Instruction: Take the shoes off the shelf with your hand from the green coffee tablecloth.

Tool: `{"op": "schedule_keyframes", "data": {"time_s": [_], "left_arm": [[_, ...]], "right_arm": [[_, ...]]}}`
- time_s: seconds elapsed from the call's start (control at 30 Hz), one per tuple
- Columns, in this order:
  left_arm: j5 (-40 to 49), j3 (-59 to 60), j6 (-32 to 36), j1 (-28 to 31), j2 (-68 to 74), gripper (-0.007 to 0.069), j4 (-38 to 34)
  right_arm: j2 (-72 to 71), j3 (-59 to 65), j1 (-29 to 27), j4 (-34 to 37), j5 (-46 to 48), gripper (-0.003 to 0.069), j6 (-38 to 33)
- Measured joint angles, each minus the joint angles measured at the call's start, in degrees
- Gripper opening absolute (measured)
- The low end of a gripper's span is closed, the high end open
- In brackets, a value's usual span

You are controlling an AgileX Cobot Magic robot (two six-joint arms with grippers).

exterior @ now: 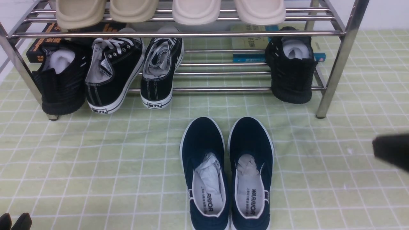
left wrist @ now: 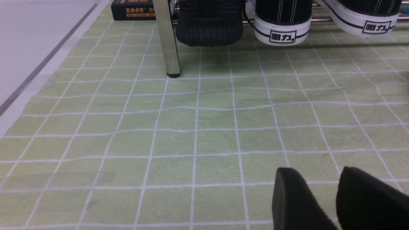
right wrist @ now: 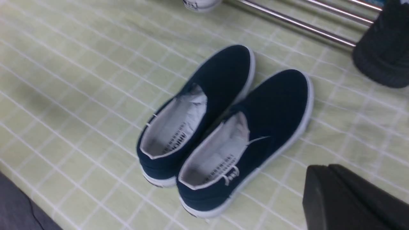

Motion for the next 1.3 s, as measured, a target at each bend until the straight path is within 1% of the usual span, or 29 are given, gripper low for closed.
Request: {"op": "schedule_keyframes", "data": {"time_s": [0.03, 0.07, 0.2, 0.53, 0.7, 0.93, 1.03, 1.13, 1.17, 1.2, 1.3], "left_arm": [[0.0, 0.0, 0.0, 0.0, 0.0, 0.0242, 0.0], [0.0, 0.0, 0.0, 0.0, 0.0, 0.0242, 0.0], [0.0, 0.0, 0.0, 0.0, 0.0, 0.0242, 0.0], [0.0, 0.0, 0.0, 0.0, 0.0, 0.0242, 0.0], [0.0, 0.0, 0.0, 0.0, 0.0, 0.0242, 0.0], [0.0, 0.0, 0.0, 0.0, 0.0, 0.0242, 0.0], [0.0, 0.0, 0.0, 0.0, 0.0, 0.0242, 0.0], [0.0, 0.0, 0.0, 0.0, 0.0, 0.0242, 0.0], [0.0, 0.0, 0.0, 0.0, 0.0, 0.0242, 0.0], [0.0, 0.0, 0.0, 0.0, 0.0, 0.0242, 0.0], [0.0, 0.0, 0.0, 0.0, 0.0, 0.0242, 0.0]], "right_arm": [[-2.6, 5.2, 0.0, 0.0, -4.4, -0.0015, 0.6], [-4.3, 7.9, 0.0, 0.0, -6.8, -0.0013, 0.9], [-9.1, 15.3, 0.0, -0.2, -12.7, -0.0012, 1.1], [-11.3, 24.9, 0.0, -0.4, -14.3, -0.0003, 1.4], [-11.3, 25.9, 0.0, -0.4, -14.7, 0.0000, 1.4], [-12.5, 26.7, -0.4, 0.4, -19.6, 0.0003, 1.0], [-16.2, 29.9, -5.3, 4.1, -21.6, 0.0006, -4.1], [-20.6, 33.2, -12.9, 7.0, -21.8, 0.0010, -8.6], [-20.6, 33.5, -13.5, 7.1, -21.7, 0.0010, -8.8], [-23.7, 36.1, -19.5, 8.1, -21.7, 0.0013, -10.7], [-28.2, 40.0, -27.3, 8.1, -21.7, 0.0016, -12.2]]}}
